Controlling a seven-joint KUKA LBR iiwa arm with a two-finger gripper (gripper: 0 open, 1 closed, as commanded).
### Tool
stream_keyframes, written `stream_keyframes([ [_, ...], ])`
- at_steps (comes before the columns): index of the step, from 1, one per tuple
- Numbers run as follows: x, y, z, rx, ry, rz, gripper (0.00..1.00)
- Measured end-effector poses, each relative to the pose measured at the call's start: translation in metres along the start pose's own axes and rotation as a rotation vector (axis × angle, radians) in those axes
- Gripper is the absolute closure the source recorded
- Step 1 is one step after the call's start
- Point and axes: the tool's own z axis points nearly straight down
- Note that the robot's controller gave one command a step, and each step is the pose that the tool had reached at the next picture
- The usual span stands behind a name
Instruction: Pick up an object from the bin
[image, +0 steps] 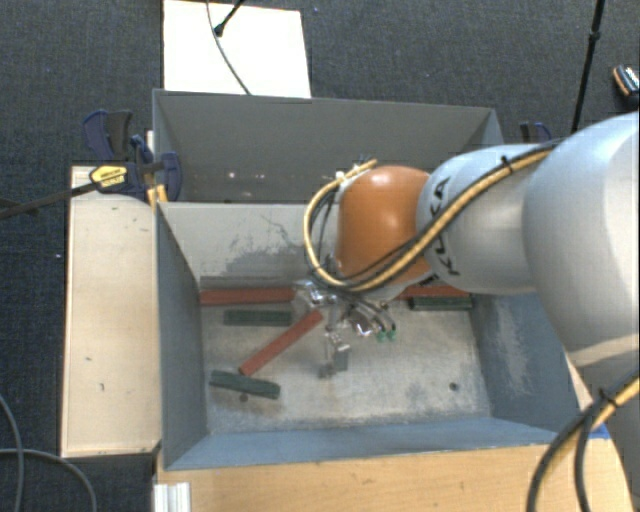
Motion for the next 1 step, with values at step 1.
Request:
stream_keyframes([
  [1, -0.0018, 0.0012, -0.0023, -0.001, -0.005, 0.002, 1.00],
])
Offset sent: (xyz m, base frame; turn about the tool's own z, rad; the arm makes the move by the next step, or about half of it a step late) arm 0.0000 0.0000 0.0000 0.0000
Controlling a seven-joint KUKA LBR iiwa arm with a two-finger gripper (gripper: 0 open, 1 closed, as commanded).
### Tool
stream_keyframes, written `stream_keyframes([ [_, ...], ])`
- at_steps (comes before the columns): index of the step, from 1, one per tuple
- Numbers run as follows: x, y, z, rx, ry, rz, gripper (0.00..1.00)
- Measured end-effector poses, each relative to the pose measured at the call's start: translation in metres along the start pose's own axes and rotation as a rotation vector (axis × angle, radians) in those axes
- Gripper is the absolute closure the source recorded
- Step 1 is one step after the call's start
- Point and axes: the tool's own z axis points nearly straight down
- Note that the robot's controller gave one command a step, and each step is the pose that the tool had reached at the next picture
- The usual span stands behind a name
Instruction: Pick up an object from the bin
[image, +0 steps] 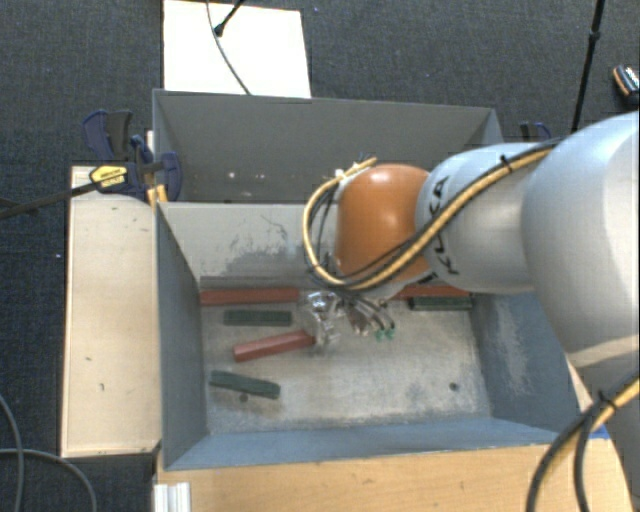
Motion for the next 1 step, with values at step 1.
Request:
stream_keyframes([
  [1, -0.0199, 0.0098, -0.1722, 0.002, -0.011, -0.085, 1.00],
])
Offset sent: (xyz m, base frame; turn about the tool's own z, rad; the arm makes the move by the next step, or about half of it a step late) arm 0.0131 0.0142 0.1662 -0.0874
